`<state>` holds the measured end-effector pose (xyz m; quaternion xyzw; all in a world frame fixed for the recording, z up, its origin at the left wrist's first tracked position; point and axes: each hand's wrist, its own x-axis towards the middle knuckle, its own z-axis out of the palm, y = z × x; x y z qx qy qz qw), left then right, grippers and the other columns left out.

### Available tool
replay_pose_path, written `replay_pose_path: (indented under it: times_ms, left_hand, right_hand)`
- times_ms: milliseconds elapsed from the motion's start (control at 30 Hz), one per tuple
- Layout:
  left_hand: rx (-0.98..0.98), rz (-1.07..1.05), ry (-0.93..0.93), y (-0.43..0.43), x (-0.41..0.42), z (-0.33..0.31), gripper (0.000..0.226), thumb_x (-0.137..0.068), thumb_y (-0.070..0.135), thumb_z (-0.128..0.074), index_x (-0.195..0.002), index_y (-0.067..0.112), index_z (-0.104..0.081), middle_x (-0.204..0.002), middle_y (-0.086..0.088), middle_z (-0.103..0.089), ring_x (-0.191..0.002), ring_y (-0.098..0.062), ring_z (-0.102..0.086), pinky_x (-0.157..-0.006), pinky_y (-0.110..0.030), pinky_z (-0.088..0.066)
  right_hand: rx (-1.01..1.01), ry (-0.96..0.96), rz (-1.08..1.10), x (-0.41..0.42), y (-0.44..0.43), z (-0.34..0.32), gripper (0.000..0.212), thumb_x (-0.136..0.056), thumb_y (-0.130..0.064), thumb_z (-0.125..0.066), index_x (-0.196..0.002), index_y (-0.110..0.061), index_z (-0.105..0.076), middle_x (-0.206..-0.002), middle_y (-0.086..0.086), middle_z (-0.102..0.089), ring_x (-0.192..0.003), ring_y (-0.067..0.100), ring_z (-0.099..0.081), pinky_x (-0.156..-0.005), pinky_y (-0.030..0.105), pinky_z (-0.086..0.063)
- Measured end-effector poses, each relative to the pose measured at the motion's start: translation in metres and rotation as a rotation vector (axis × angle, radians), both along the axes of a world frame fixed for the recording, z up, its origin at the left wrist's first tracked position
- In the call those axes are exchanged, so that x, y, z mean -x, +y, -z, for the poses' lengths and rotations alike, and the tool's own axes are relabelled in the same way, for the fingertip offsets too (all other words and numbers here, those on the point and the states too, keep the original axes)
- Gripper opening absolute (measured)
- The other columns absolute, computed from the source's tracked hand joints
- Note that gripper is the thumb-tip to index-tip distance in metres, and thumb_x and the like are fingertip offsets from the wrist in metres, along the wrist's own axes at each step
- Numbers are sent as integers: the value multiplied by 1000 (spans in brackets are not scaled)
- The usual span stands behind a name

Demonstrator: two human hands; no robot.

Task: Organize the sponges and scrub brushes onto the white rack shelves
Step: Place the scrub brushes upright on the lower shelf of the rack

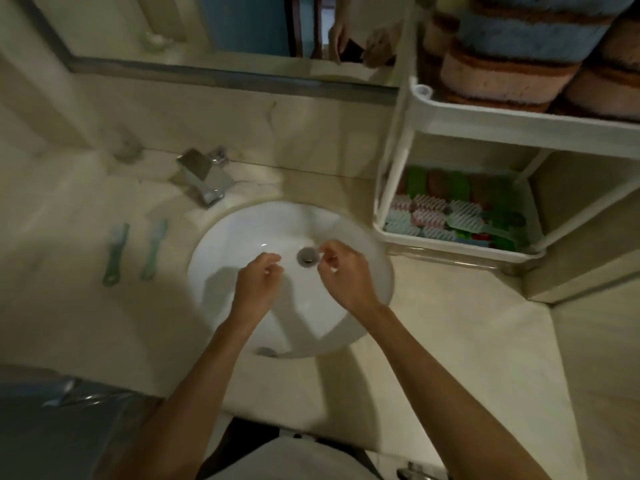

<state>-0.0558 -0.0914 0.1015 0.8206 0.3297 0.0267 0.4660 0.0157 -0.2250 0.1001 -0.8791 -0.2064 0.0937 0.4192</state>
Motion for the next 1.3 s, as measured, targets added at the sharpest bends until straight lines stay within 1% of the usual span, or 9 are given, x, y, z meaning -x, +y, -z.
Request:
replay_pose_path:
  times_ms: [67, 300, 400, 533, 633, 767, 933, 1100, 1300]
  left_hand:
    - [1, -67, 26, 37, 23, 15, 24, -90, 6, -51, -110, -1, -63, -113, -22, -66, -104, -39, -62, -97, -48, -47]
    - [-75, -264, 157, 183, 76, 39, 22, -87, 4, -49, -98, -5, -65, -103, -27, -67, -98, -39, -64, -88, -44, -50]
    - [-184, -283, 247, 242, 81, 34, 22, -87, 6, -50, -93, -8, -66, -103, -28, -66, -100, -39, -62, -82, -39, -46]
    - [-237, -289, 331, 301, 78, 42, 28, -86, 9, -53, -106, -10, -58, -115, -28, -60, -108, -40, -56, -86, -41, -45]
    - [-222, -270, 339, 322, 71, 53, 37, -88, 13, -55, -116, -10, -52, -122, -29, -55, -114, -41, -53, -91, -42, -43]
    - [-169, -216, 359, 331, 60, 63, 42, -90, 16, -54, -125, -7, -47, -128, -28, -49, -120, -41, -48, -96, -42, -40]
    - [-231, -144, 386, 331, 57, 76, 37, -86, 9, -56, -119, -5, -46, -126, -25, -47, -118, -41, -47, -95, -44, -39]
    - [-277, -123, 478, 331, 57, 79, 44, -83, 15, -62, -119, -2, -46, -124, -23, -53, -116, -39, -51, -94, -41, -42]
    - [-233, -210, 367, 322, 70, 80, 29, -91, 0, -43, -118, -9, -47, -128, -27, -45, -114, -43, -49, -92, -45, -39]
  right_hand:
    - [64, 107, -114, 22, 41, 12, 23, -84, -7, -53, -106, -5, -62, -100, 13, -68, -92, 28, -64, -83, 30, -46]
    - [249, 328, -306, 73, 186, 37, 34, -90, -14, -50, -123, -7, -52, -114, 16, -64, -109, 29, -58, -91, 29, -42]
    - [309, 281, -347, 80, 245, 41, 38, -92, -16, -47, -129, -8, -47, -119, 19, -60, -112, 33, -56, -93, 33, -43]
    - [432, 129, -457, 84, 312, 41, 42, -97, -21, -39, -138, -15, -35, -120, 18, -47, -108, 35, -54, -86, 41, -47]
    - [490, 153, -368, 79, 345, 45, 45, -95, -20, -43, -138, -12, -34, -124, 16, -45, -111, 32, -51, -87, 40, -48]
    - [573, 168, -266, 74, 362, 53, 45, -93, -25, -50, -130, -3, -39, -123, 15, -44, -108, 30, -51, -87, 38, -48]
    - [645, 120, -208, 74, 368, 64, 43, -92, -21, -51, -129, -2, -39, -121, 16, -47, -104, 28, -54, -85, 36, -48]
    - [659, 216, -153, 67, 356, 67, 48, -87, -18, -59, -131, -5, -42, -120, 13, -51, -105, 27, -58, -86, 34, -51]
    - [718, 183, -213, 57, 323, 63, 36, -88, -15, -56, -122, -8, -44, -117, 12, -58, -104, 27, -60, -86, 33, -50]
